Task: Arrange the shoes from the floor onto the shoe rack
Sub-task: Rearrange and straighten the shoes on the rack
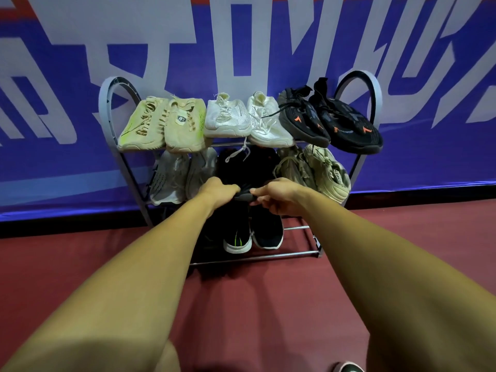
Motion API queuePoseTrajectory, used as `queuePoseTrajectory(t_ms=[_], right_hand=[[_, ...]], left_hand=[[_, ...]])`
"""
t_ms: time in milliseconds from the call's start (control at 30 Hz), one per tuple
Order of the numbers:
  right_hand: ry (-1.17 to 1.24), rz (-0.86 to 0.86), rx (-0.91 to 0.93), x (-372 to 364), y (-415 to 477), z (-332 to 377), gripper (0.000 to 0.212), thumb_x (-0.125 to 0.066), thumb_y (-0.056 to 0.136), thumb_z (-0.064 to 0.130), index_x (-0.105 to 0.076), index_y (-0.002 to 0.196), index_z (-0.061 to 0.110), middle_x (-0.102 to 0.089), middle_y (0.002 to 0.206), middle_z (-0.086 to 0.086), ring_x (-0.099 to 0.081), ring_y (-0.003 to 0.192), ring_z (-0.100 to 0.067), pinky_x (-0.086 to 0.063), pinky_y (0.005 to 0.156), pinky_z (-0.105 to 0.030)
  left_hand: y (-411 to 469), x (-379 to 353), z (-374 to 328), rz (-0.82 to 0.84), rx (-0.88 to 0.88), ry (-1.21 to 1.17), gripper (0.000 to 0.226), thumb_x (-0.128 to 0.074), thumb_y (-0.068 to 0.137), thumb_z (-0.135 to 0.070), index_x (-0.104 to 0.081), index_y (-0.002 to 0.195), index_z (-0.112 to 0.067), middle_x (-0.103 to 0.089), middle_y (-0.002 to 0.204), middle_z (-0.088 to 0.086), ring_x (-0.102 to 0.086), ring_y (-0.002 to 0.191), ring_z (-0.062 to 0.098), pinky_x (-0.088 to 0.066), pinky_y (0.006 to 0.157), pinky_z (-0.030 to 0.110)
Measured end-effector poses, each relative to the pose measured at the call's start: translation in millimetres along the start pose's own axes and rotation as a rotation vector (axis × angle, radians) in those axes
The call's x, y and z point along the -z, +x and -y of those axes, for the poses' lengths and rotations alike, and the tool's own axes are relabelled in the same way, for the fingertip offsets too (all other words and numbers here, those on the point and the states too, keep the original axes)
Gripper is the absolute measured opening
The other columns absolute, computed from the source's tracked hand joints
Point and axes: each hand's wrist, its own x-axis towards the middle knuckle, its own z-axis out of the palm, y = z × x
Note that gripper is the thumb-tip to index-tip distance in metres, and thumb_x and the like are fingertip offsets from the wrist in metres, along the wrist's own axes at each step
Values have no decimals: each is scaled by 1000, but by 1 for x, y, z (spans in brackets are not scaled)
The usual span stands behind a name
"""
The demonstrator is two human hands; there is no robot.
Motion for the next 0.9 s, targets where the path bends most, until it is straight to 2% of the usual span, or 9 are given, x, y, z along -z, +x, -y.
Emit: queuePoseTrajectory(t_ms=[133, 200, 300, 467, 600, 700, 767, 833, 900], right_hand=[[-8, -67, 99, -15, 6, 3, 14, -57, 99, 18, -61, 90, 8, -62, 64, -4, -41, 52, -9, -25, 50, -22], [-138, -74, 62, -23, 9, 0, 13, -53, 101, 20, -59, 96, 9, -59, 60, -2, -44, 49, -9, -27, 47, -21], [-277, -82, -25, -29, 12, -3, 17, -48, 101, 19, -59, 109, 9, -63, 71, -6, -51, 46, -10, -31, 46, -20], [-358, -99, 33, -22, 8, -2, 9, -54, 97, 18, -59, 99, 10, -65, 81, -11, -53, 54, -15, -35, 53, -25], [-383, -131, 121, -9, -5, -2, 7, -53, 93, 10, -59, 96, 12, -63, 82, -13, -50, 56, -17, -30, 50, -23], [-360, -201, 167, 2, -15, -4, 10, -55, 92, 8, -62, 98, 12, -66, 75, -7, -55, 59, -18, -40, 57, -28], [-364, -234, 170, 10, -22, -7, 15, -56, 91, 8, -62, 104, 13, -67, 72, -6, -60, 62, -20, -45, 67, -33], [-389, -263, 173, 18, -32, -10, 20, -58, 86, 3, -63, 103, 12, -65, 67, -6, -59, 59, -20, -45, 63, -30], [-433, -299, 180, 28, -45, -14, 20, -60, 82, 0, -66, 99, 10, -61, 63, -5, -56, 53, -17, -41, 51, -23]], left_hand=[[5, -3, 0, -26, -27, -52, 42, -63, 84, -38, -58, 111, -6, -64, 109, 14, -63, 98, 31, -46, 72, 31], [7, -2, 2, -20, -26, 80, 47, -62, 88, -37, -58, 120, -4, -63, 119, 17, -61, 108, 34, -49, 82, 35], [2, -3, 1, -38, -50, 312, 54, -61, 91, -40, -55, 129, -2, -58, 131, 21, -55, 121, 38, -46, 92, 36], [-5, -2, -3, 29, -66, 380, 47, -60, 91, -39, -58, 122, -3, -61, 124, 19, -59, 112, 36, -48, 84, 34], [-15, 3, -8, 75, -79, 352, 38, -60, 88, -35, -61, 110, -4, -67, 110, 17, -65, 101, 34, -48, 72, 31], [-26, -2, -19, 90, -161, 323, 33, -62, 84, -32, -67, 108, -10, -70, 106, 14, -67, 98, 32, -55, 81, 34], [-36, -14, -28, 122, -233, 293, 39, -63, 83, -30, -66, 119, -15, -70, 113, 11, -66, 103, 30, -54, 90, 34], [-45, -28, -37, 167, -302, 297, 49, -62, 86, -29, -57, 134, -16, -65, 125, 11, -63, 112, 29, -50, 95, 33], [-51, -40, -46, 188, -373, 329, 52, -62, 89, -28, -54, 138, -15, -62, 130, 11, -60, 116, 28, -47, 97, 31]])
